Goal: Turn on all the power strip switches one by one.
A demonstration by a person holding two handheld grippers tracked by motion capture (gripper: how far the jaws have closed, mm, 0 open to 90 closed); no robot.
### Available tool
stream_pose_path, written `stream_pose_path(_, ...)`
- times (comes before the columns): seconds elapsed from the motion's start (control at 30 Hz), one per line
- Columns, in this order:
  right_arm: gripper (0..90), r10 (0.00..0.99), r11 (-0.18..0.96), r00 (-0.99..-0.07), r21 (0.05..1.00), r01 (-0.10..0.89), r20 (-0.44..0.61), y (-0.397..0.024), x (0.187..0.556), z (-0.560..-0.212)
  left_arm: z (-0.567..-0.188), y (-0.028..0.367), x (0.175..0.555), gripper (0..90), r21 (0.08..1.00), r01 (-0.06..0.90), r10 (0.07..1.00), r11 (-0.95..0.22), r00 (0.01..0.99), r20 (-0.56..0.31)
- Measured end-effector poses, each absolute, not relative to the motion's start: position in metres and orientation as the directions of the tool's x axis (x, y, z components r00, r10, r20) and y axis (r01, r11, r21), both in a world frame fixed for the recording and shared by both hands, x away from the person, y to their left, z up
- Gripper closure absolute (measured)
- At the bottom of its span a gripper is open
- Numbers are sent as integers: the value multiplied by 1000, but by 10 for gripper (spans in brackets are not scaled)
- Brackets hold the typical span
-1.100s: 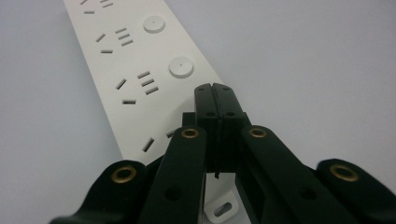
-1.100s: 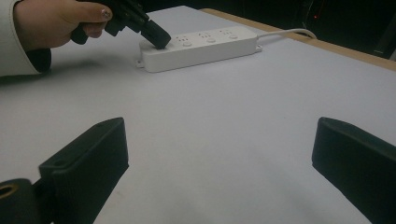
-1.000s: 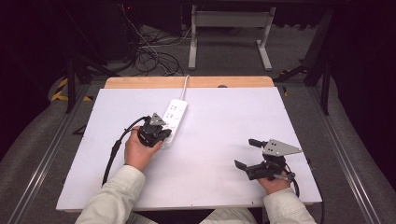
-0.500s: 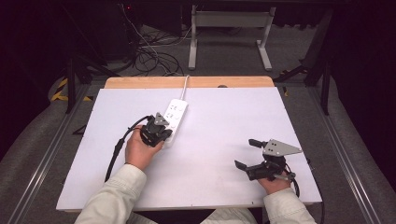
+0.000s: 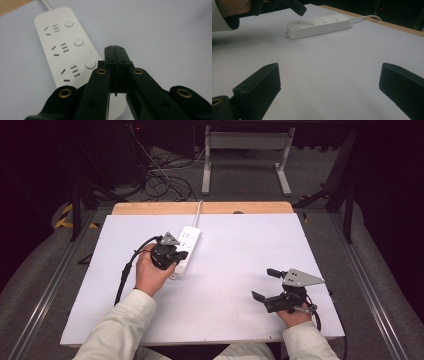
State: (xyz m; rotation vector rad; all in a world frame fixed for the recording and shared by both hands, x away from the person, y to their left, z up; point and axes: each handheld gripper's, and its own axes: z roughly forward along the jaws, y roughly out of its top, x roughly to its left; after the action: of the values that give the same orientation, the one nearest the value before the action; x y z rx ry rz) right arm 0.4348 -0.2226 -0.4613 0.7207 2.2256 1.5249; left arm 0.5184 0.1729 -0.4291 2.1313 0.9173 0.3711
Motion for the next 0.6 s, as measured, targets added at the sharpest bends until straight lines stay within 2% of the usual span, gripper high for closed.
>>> stream_pose_path(0.2,42,586,290,-810,933,211,1,-223,434,-461,-428,176,532,900,773,480,698,-414,713,-69)
stream_pose_path(0.43,42,582,283,-813,936,208,5,-223,434,-461,-437,172,543,900,774,461,716,-434,698,-13)
stream_pose_path(0.6,42,579,281,-816,938,203,3,-224,434,-460,-447,172,549,900,721,518,728,-460,685,-28)
